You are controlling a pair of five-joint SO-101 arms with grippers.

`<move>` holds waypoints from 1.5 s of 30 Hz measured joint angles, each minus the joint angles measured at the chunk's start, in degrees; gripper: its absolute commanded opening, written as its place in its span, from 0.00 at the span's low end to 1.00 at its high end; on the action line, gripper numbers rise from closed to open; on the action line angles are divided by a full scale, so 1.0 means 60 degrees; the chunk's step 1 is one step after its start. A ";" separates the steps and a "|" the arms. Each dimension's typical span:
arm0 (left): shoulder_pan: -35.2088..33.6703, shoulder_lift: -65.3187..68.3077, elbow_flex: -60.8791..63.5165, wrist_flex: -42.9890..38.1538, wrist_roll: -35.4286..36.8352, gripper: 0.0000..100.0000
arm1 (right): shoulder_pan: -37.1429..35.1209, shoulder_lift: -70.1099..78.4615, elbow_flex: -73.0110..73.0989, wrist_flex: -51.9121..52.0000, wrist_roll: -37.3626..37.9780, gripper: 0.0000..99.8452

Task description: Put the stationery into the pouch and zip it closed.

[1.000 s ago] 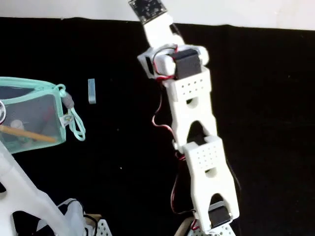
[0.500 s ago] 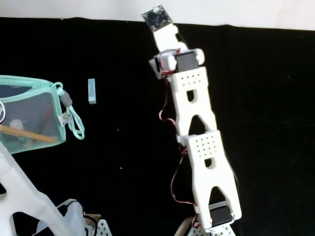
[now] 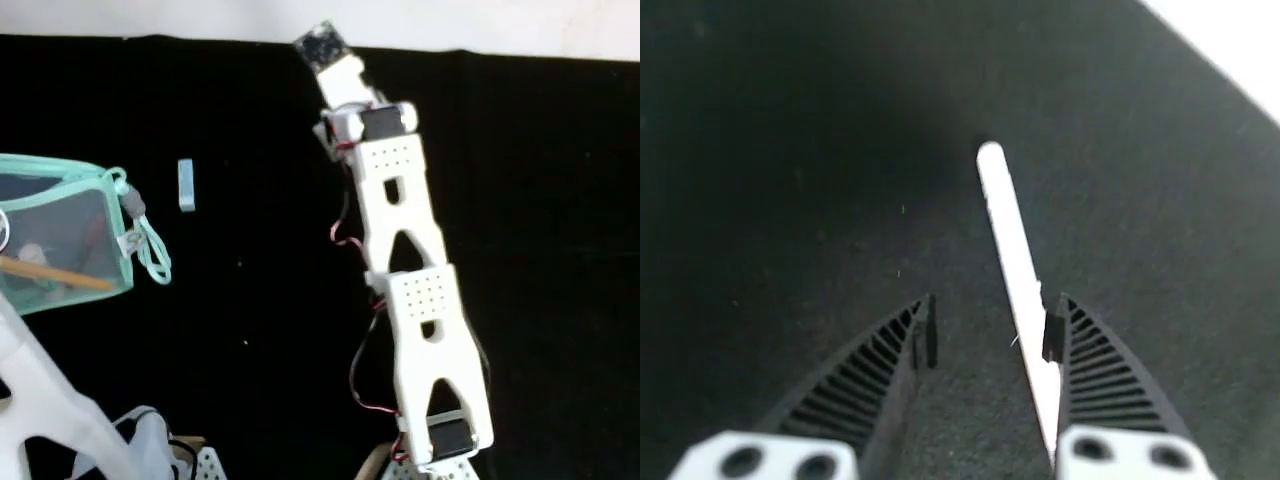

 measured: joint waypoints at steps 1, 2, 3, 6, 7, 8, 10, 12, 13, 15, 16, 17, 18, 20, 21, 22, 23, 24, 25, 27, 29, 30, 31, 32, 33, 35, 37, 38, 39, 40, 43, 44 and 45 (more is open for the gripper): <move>0.0000 0.0000 0.0103 -0.0088 0.0000 0.01 | 0.0059 -0.0249 0.0484 -0.0190 0.0000 0.18; 0.0000 0.0000 0.0161 -0.0161 0.0000 0.01 | 0.0103 -0.0557 0.0952 -0.0352 0.0000 0.18; 0.0000 0.0000 0.0205 -0.0220 0.0000 0.01 | 0.0161 -0.0894 0.1363 -0.0484 0.0000 0.18; 0.0000 0.0000 0.0249 -0.0249 0.0000 0.01 | 0.0234 -0.1714 0.2300 -0.0718 0.0000 0.18; 0.0000 0.0000 0.0249 -0.0249 0.0000 0.01 | 0.0234 -0.1919 0.2491 -0.0733 0.0000 0.18; 0.0000 0.0000 0.0249 -0.0249 0.0000 0.01 | 0.0234 -0.2037 0.2535 -0.0747 0.0000 0.18; 0.0000 0.0000 0.0264 -0.0249 0.0000 0.01 | 0.0293 -0.2286 0.2549 -0.0747 0.0000 0.18; 0.0000 0.0000 0.0264 -0.0249 0.0000 0.01 | 0.0366 -0.2623 0.2579 -0.0747 0.0000 0.18; 0.0000 0.0000 0.0264 -0.0249 0.0000 0.01 | 0.0425 -0.2799 0.2637 -0.0747 0.0015 0.18; 0.0000 0.0000 0.0264 -0.0249 0.0000 0.01 | 0.0542 -0.3018 0.2696 -0.0747 0.0161 0.18; 0.0000 0.0000 0.0264 -0.0249 0.0000 0.01 | 0.0601 -0.3033 0.2711 -0.0747 0.0322 0.18; 0.0000 0.0000 0.0264 -0.0249 0.0000 0.01 | 0.0659 -0.3033 0.2711 -0.0791 0.0425 0.18; 0.0000 0.0000 0.0264 -0.0249 0.0000 0.01 | 0.0718 -0.3004 0.2725 -0.0908 0.0469 0.18; 0.0000 0.0000 0.0264 -0.0249 0.0000 0.01 | 0.0850 -0.2696 0.2711 -0.1245 0.0542 0.18; 0.0000 0.0000 0.0264 -0.0249 0.0000 0.01 | 0.0908 -0.2520 0.2711 -0.1436 0.0557 0.18; 0.0000 0.0000 0.0264 -0.0249 0.0000 0.01 | 0.0967 -0.2315 0.2725 -0.1612 0.0586 0.18; 0.0000 0.0000 0.0264 -0.0249 0.0000 0.01 | 0.0982 -0.2125 0.2725 -0.1744 0.0586 0.18; 0.0000 0.0000 0.0264 -0.0249 0.0000 0.01 | 0.0982 -0.1934 0.2725 -0.1875 0.0586 0.18; 0.0000 0.0000 0.0264 -0.0249 0.0000 0.01 | 0.0982 -0.1788 0.2725 -0.2022 0.0601 0.18; 0.0000 0.0000 0.0264 -0.0249 0.0000 0.01 | 0.0938 -0.1495 0.2725 -0.2242 0.0601 0.18; 0.0000 0.0000 0.0264 -0.0249 0.0000 0.01 | 0.0923 -0.1128 0.2725 -0.2403 0.0601 0.18; 0.0000 0.0000 0.0264 -0.0249 0.0000 0.01 | 0.0938 -0.0967 0.2725 -0.2520 0.0601 0.18; 0.0000 0.0000 0.0264 -0.0249 0.0000 0.01 | 0.0952 -0.0791 0.2725 -0.2652 0.0601 0.18; 0.0000 0.0000 0.0264 -0.0249 0.0000 0.01 | 0.0952 -0.0615 0.2725 -0.2769 0.0601 0.18; 0.0000 0.0000 0.0264 -0.0249 0.0000 0.01 | 0.0952 -0.0440 0.2725 -0.2886 0.0601 0.18; 0.0000 0.0000 0.0264 -0.0249 0.0000 0.01 | 0.0938 -0.0015 0.2725 -0.3077 0.0601 0.18; 0.0000 0.0000 0.0264 -0.0249 0.0000 0.01 | 0.0938 0.0366 0.2725 -0.3326 0.0615 0.18; 0.0000 0.0000 0.0264 -0.0249 0.0000 0.01 | 0.0938 0.0513 0.2725 -0.3443 0.0630 0.18; 0.0015 0.0000 0.0264 -0.0249 0.0000 0.01 | 0.0938 0.0630 0.2725 -0.3546 0.0747 0.18; 0.0015 0.0000 0.0264 -0.0249 0.0000 0.01 | 0.0938 0.0733 0.2725 -0.3590 0.0938 0.18; 0.0015 0.0000 0.0264 -0.0249 0.0000 0.01 | 0.0952 0.0982 0.2725 -0.3795 0.1436 0.18; 0.0015 0.0000 0.0264 -0.0249 0.0000 0.01 | 0.0996 0.1011 0.2725 -0.3824 0.1582 0.18; 0.0015 0.0000 0.0264 -0.0249 0.0000 0.01 | 0.1040 0.1011 0.2725 -0.3839 0.1729 0.18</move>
